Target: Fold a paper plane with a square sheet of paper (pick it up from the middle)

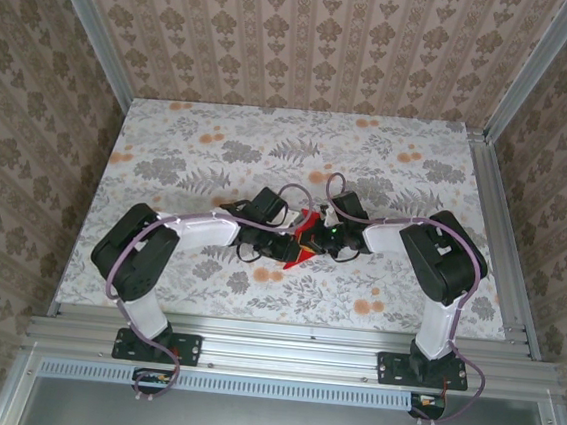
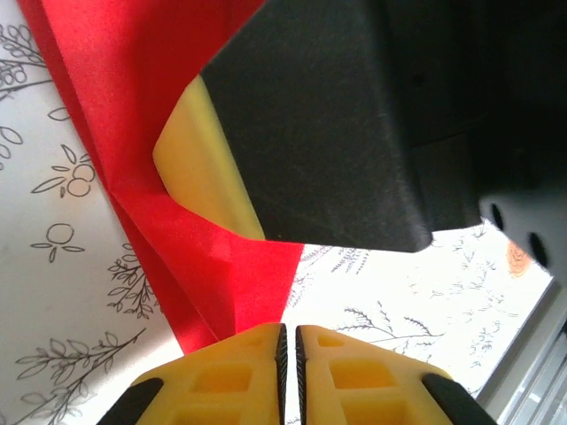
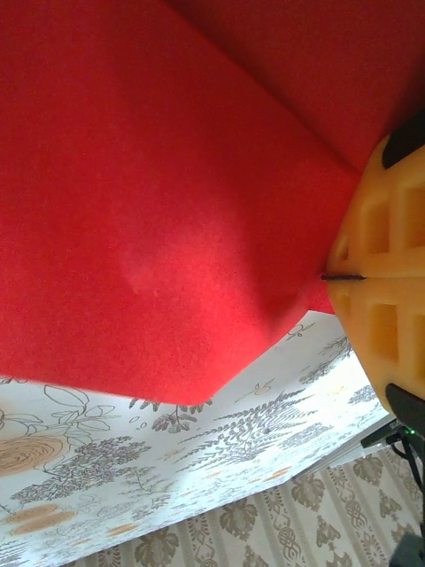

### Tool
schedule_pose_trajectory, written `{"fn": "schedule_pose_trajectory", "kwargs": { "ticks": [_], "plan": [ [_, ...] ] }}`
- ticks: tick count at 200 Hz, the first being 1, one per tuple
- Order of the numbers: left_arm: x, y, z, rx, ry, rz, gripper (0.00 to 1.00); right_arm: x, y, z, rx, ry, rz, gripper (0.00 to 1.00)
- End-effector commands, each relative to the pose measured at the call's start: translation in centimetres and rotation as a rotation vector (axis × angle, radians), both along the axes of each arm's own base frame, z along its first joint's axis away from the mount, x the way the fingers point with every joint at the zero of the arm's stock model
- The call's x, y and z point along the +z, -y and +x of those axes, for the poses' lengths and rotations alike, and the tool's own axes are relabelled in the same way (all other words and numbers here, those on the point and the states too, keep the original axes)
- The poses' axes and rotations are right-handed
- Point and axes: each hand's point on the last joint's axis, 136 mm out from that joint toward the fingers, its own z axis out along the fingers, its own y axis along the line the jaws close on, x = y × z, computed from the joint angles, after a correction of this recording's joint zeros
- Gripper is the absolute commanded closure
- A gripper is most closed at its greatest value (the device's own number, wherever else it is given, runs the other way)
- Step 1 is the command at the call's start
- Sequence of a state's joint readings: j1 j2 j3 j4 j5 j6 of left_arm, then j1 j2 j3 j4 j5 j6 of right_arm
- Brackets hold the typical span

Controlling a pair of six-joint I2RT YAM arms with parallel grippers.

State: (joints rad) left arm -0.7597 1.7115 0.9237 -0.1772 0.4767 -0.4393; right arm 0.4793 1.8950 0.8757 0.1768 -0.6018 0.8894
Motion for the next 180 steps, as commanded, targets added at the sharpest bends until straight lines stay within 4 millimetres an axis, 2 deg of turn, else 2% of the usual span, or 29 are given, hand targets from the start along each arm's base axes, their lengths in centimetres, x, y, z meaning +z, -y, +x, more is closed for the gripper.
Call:
{"fn": "schedule_pose_trajectory", "kwargs": {
  "ticks": [1, 46, 134, 180],
  "plan": [
    [-0.6, 0.7, -0.1, 0.000, -0.011, -0.029, 0.87, -4.1, 2.8, -2.7, -0.044, -0.155, -0.124, 0.95],
    [-2.5, -0.1, -0.2, -0.002, -0.014, 0.029, 0.88, -3.9, 2.7, -2.6, -0.045, -0.151, -0.121, 0.95],
    [-3.2, -0.9, -0.2, 0.012, -0.014, 0.057, 0.88, -4.1, 3.0, -3.0, -0.037, -0.159, -0.127, 0.95],
    [-2.3, -1.1, 0.4, 0.015, 0.006, 0.056, 0.87, -4.4, 3.1, -3.1, -0.035, -0.163, -0.129, 0.95]
  ]
}}
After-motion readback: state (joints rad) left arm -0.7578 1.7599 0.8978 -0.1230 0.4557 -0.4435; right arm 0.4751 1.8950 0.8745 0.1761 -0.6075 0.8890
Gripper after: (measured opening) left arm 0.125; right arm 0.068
